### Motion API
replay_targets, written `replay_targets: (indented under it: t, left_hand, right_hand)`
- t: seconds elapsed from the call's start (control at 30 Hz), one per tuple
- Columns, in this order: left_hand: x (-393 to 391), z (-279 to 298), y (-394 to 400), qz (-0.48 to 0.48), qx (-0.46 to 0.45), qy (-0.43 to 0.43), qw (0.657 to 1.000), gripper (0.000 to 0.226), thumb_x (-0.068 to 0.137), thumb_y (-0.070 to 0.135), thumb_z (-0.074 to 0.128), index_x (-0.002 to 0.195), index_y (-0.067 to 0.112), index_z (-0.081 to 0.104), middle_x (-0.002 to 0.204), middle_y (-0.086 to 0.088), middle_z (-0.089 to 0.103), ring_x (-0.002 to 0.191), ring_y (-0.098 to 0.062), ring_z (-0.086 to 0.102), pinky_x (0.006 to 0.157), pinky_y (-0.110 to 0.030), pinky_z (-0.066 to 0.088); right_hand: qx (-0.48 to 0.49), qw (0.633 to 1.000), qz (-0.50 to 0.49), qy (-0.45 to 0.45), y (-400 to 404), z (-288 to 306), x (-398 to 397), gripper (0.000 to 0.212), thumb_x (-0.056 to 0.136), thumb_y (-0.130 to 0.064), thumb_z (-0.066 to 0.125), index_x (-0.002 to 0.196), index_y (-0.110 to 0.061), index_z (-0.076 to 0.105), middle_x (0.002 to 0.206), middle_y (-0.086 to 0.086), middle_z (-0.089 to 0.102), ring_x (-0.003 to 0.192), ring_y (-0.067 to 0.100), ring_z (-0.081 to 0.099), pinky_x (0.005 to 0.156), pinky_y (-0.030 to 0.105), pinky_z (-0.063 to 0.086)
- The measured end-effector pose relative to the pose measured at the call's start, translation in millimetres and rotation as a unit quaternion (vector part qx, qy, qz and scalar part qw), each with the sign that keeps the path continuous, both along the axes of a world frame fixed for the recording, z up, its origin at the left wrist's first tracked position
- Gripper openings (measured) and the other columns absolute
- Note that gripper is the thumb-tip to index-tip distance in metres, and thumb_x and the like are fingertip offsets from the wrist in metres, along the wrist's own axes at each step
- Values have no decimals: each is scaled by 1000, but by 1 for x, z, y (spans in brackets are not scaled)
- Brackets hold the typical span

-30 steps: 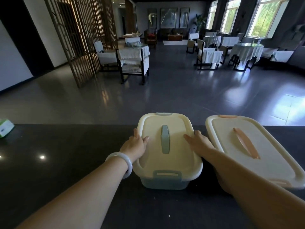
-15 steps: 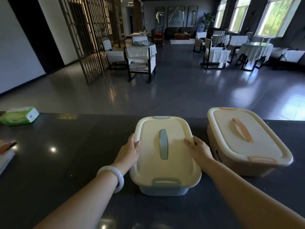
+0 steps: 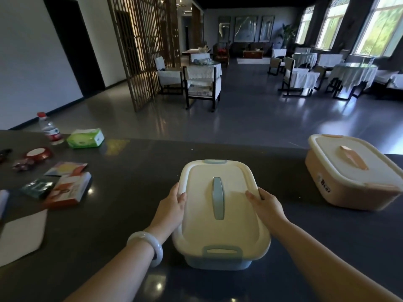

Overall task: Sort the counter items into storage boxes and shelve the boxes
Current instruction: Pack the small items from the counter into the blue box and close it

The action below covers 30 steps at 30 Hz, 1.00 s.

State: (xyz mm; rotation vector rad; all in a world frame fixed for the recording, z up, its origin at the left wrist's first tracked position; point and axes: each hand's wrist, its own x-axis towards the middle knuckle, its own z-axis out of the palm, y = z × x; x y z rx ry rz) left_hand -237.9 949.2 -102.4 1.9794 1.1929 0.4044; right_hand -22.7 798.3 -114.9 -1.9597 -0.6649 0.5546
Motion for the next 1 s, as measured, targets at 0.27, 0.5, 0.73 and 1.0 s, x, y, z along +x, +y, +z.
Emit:
replay_targets:
  t: [0.27,0.5,0.73,1.0]
  left_hand:
    - [-146,2,32,11,0,-6,1000,55,102,46,32,152,29,18,135,-5,54,105,-13,57,80,-25,39]
    - [-201,-3,36,-8,-16,-22,1000,55,101,47,32,152,30,18,126,2,57,76,8,47,63,-13,36]
    - [-203,-6,34,-3,3,-23,1000,55,100,46,36,151,28,22,126,0,55,82,3,52,66,-16,39]
    - [-231,6,-4,-144,276,58,948,57,96,53,36,146,26,36,150,2,26,141,-18,22,111,-39,23]
  right_hand:
    - [5,1000,-6,-2,38,-4,-142,8,92,-43,56,95,-36,57,86,-15,64,78,8,61,60,24,45]
    - [-5,1000,-18,-18,34,-4,-201,7,92,-45,55,91,-38,55,85,-14,65,77,9,62,60,25,46]
    - [-27,999,-40,4,26,1,-209,34,88,-50,59,111,-25,60,100,-6,66,85,13,62,67,30,47]
    - [-37,964,83,-252,-21,18,-266,60,80,-53,66,133,-28,51,124,-19,44,121,12,40,98,30,34]
